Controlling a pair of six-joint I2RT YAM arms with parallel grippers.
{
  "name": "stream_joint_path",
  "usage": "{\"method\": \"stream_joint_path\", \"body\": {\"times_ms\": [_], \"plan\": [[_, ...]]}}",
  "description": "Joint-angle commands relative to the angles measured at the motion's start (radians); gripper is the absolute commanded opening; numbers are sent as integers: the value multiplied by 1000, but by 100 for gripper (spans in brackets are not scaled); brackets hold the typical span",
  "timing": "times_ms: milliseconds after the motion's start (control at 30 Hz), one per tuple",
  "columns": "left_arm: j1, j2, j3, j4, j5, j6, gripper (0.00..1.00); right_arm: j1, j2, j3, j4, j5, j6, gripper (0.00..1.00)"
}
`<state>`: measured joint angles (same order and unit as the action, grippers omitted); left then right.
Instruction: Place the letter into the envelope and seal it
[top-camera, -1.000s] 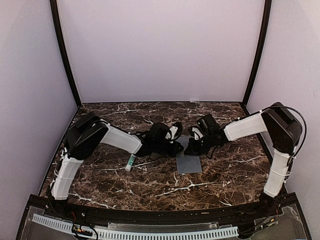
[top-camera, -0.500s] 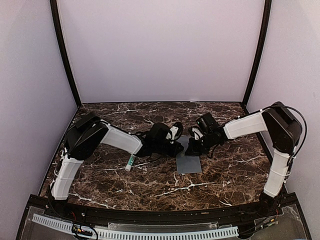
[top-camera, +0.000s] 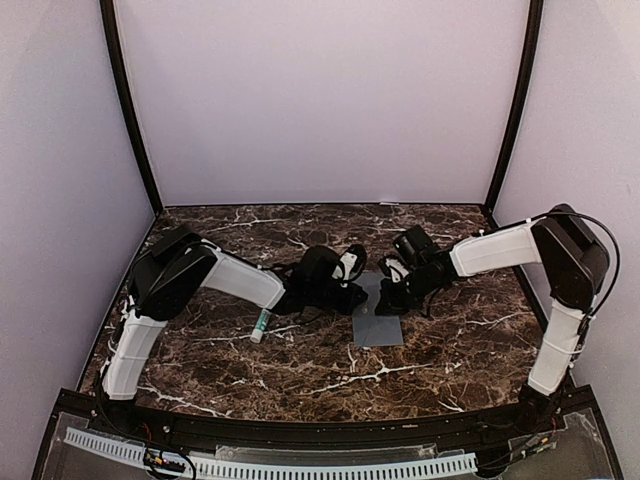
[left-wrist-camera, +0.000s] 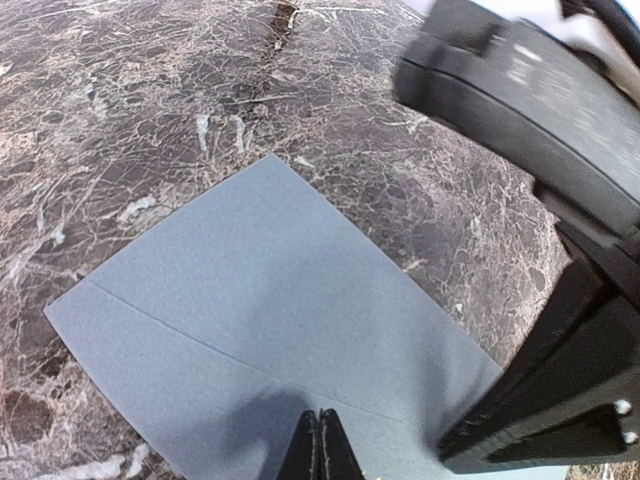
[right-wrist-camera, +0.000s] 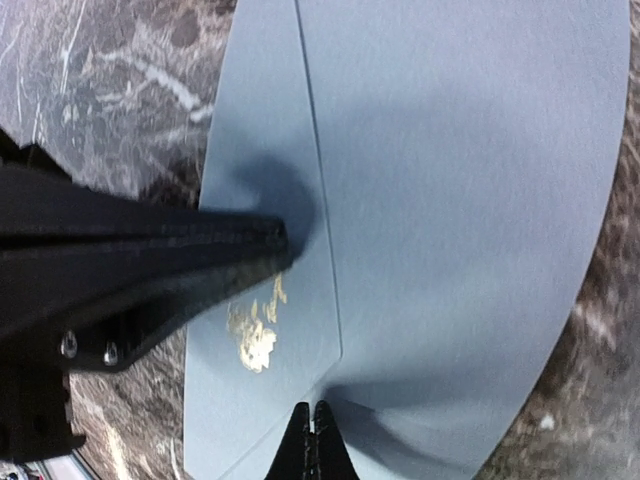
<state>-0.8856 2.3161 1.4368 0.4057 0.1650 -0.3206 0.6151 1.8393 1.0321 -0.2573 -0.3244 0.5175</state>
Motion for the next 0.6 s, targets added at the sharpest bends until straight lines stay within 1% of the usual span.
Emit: {"method": "stream_joint_path", "body": {"times_ms": [0,200,567], "plan": [[4,7,-34,-105,-25,15,0,35,-77,7,-89,18,-32,0],[4,5,-38,-102,-20,12,0,65,-90,37,-79,27,-33,0],[4,0,-45,-98,-17,14,0,67,12,58,-22,19,-37,0]]}}
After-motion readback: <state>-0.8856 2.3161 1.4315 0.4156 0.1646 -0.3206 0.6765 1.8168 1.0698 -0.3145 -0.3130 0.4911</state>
